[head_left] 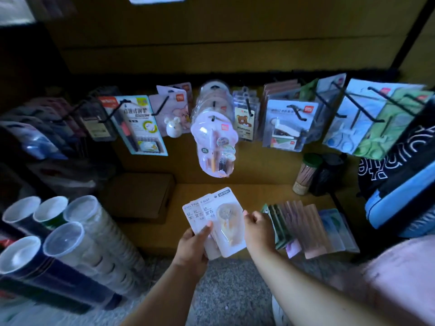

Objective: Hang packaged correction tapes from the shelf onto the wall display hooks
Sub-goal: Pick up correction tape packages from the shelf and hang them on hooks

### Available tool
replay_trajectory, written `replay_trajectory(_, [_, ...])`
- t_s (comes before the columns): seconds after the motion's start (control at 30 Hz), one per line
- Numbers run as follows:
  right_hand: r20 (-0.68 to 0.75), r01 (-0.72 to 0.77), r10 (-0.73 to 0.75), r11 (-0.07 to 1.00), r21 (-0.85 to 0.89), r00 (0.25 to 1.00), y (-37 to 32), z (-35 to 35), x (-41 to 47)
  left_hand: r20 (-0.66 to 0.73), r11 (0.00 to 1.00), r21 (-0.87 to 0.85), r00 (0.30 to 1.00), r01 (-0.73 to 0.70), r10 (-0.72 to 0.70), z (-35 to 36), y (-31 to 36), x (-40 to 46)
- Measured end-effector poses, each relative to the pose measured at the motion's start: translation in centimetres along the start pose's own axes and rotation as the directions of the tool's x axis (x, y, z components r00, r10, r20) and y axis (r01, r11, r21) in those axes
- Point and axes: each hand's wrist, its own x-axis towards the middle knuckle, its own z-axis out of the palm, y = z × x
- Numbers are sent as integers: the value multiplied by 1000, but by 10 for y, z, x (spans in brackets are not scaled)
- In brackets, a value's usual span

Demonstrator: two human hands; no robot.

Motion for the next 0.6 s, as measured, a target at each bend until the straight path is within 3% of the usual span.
replay_trajectory(0.13, [117, 97, -99, 995, 22, 988, -21, -4, -24, 33, 998, -33, 998, -52, 53, -5, 13, -27])
replay_trajectory(0.37, [301, 164, -235, 956, 242, 924, -60, -6, -58, 50, 976, -95, 978, -197, 202, -21, 42, -57])
replay_trajectory(0.6, [330, 217, -372, 880, 423, 867, -94, -17, -81, 113, 914, -104, 908, -392, 403, -24, 74, -82])
